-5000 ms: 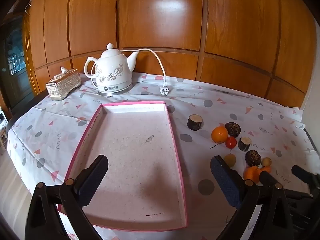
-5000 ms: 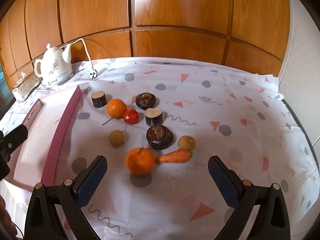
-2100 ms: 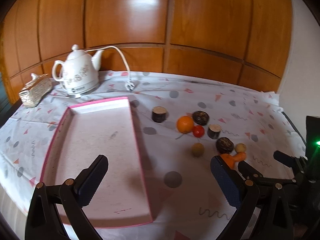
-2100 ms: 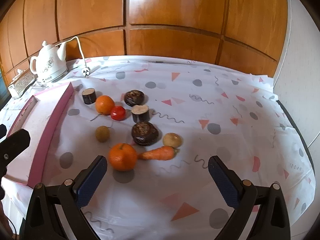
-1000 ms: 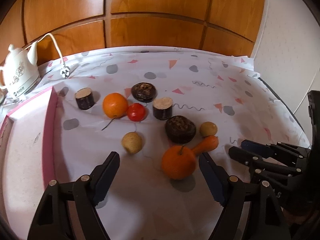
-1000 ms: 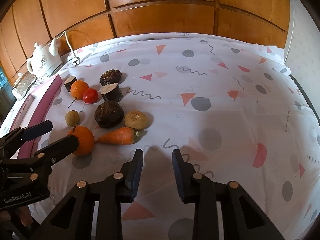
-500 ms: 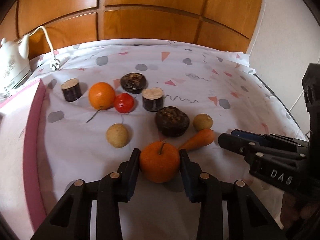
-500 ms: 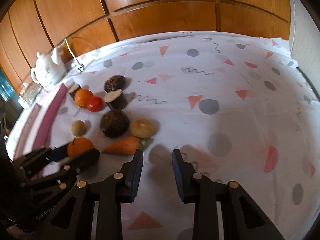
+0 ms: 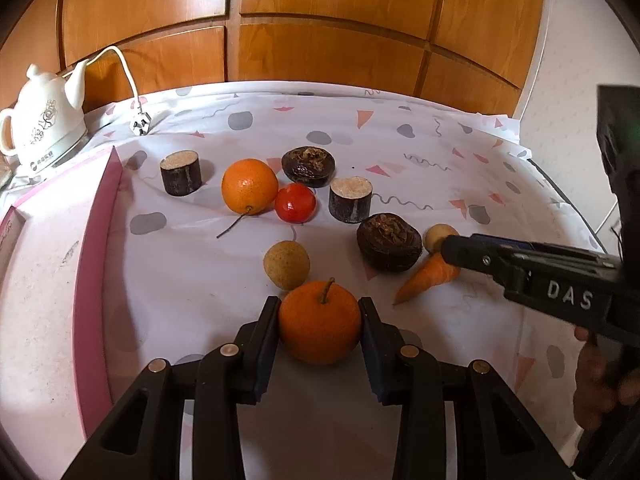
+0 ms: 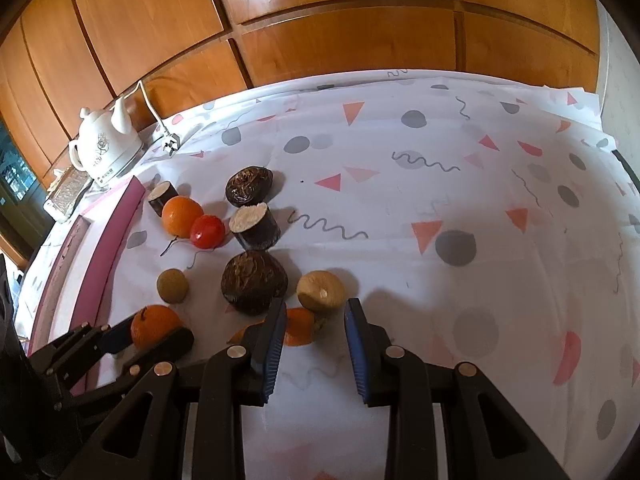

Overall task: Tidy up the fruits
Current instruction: 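Close the left tool on the orange while the right tool grasps the beige round fruit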

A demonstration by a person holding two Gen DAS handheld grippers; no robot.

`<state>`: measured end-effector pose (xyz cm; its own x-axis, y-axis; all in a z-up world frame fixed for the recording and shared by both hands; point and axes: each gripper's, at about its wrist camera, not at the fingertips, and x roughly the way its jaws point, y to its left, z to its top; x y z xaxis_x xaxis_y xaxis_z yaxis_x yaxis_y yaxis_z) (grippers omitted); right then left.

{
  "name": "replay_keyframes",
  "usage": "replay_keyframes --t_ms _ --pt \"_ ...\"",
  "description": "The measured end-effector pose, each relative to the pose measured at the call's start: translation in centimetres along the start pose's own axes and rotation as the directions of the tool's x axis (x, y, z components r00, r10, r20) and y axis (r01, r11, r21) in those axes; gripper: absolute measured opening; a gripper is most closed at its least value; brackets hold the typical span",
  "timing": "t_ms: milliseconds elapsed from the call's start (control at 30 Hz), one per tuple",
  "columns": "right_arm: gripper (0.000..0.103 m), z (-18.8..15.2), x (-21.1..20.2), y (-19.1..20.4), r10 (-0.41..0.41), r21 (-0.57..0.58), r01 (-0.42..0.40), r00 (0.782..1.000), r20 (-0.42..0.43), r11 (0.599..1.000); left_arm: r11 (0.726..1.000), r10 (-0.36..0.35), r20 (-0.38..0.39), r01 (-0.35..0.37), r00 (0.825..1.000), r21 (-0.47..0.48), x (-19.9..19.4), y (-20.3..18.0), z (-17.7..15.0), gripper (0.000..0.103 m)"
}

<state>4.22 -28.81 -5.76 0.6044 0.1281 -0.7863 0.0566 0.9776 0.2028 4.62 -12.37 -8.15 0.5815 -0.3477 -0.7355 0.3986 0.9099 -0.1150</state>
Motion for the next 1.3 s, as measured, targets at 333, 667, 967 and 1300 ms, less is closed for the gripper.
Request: replay_keyframes --t_ms 333,667,967,1300 --pt "0.030 1.3 1.4 0.2 -0.031 -0.010 0.030 0.999 -0.022 0.999 1.000 0.005 0.007 -0.006 1.000 0.018 0.3 -0.3 -0.2 0.039" --pt "0.017 1.5 1.7 1.3 -0.064 -0.062 0.063 0.998 -0.011 0.996 1.000 0.009 -0.004 -0.009 1.000 0.005 -0.3 -0.2 -0.1 0.038" --pt "0.029 1.8 2.0 1.2 -0.066 -0.050 0.065 0.998 -0.019 0.997 1.000 0.010 -0.006 -0.010 1.000 -0.006 -0.9 0.3 -0.6 0.038" --pt "0.025 2.6 3.7 0.8 -0.032 -0.022 0.031 0.999 -0.042 0.999 1.000 0.020 0.004 -0.020 1.000 -0.025 -1.5 0.9 -0.7 0.038"
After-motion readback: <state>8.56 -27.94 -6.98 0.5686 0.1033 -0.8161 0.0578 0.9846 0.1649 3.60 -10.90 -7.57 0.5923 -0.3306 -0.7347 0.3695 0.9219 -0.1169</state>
